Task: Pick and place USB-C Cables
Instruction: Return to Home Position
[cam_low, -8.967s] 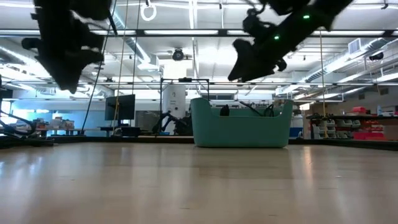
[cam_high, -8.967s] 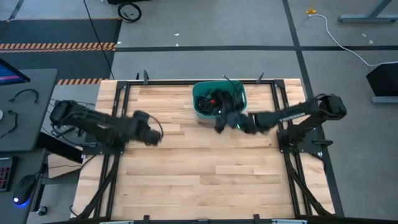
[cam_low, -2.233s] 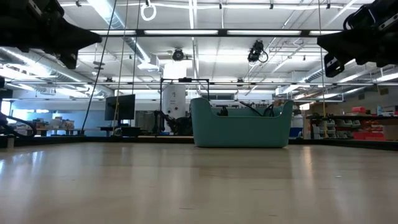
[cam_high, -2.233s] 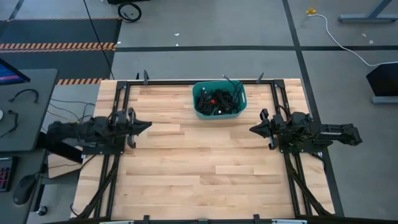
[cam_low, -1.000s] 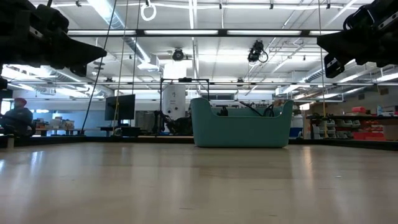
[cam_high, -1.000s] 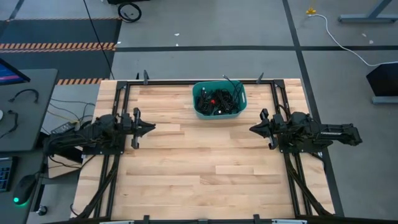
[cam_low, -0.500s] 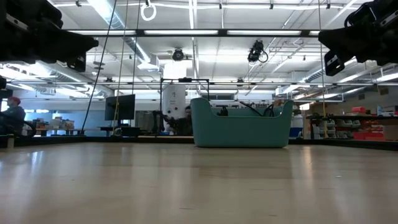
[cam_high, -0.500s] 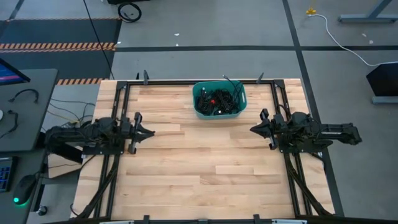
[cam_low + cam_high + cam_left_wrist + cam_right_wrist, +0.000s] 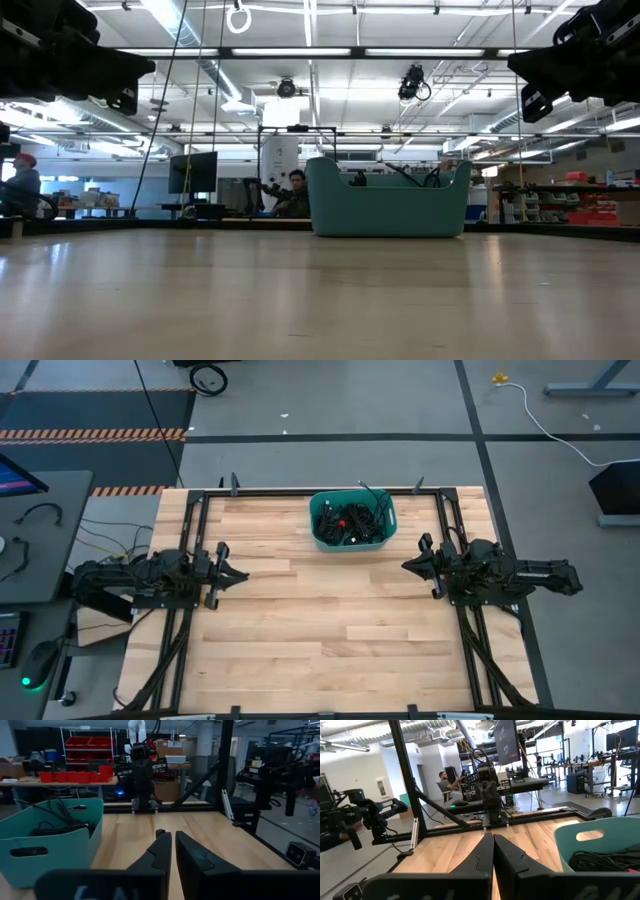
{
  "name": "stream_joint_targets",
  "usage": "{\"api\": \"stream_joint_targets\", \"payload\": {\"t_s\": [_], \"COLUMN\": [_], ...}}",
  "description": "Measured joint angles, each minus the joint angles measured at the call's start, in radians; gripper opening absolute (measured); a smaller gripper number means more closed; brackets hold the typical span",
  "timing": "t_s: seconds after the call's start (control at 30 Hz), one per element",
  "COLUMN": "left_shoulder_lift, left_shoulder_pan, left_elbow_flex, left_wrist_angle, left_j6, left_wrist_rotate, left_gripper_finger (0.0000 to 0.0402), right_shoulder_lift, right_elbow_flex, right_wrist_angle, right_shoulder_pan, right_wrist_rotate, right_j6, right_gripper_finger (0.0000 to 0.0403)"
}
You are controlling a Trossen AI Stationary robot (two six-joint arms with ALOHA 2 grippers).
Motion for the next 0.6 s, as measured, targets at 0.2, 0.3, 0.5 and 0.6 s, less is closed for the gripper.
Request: {"api": "stream_joint_targets", "payload": {"t_s": [0.2,0.3,0.5,0.6], "left_shoulder_lift": [0.0,0.0,0.0,0.0], "left_shoulder_pan": [0.0,0.0,0.0,0.0], "left_elbow_flex": [0.0,0.0,0.0,0.0], "left_wrist_angle": [0.0,0.0,0.0,0.0], "left_j6": [0.0,0.005,0.086,0.073], "left_wrist_rotate": [0.0,0.0,-0.003,-0.004], "left_gripper_finger": [0.004,0.0038,0.0028,0.0029], "right_shoulder_lift": [0.0,0.0,0.001,0.001], "right_elbow_flex": [0.0,0.0,0.0,0.0], "right_wrist_angle": [0.0,-0.018,-0.091,-0.107], "right_shoulder_pan": [0.0,-0.001,-0.001,-0.001], "right_wrist_rotate": [0.0,0.006,0.007,0.007], "right_j6": [-0.004,-0.136,-0.207,-0.177], "right_gripper_finger": [0.0012,0.0012,0.0012,0.0012]}}
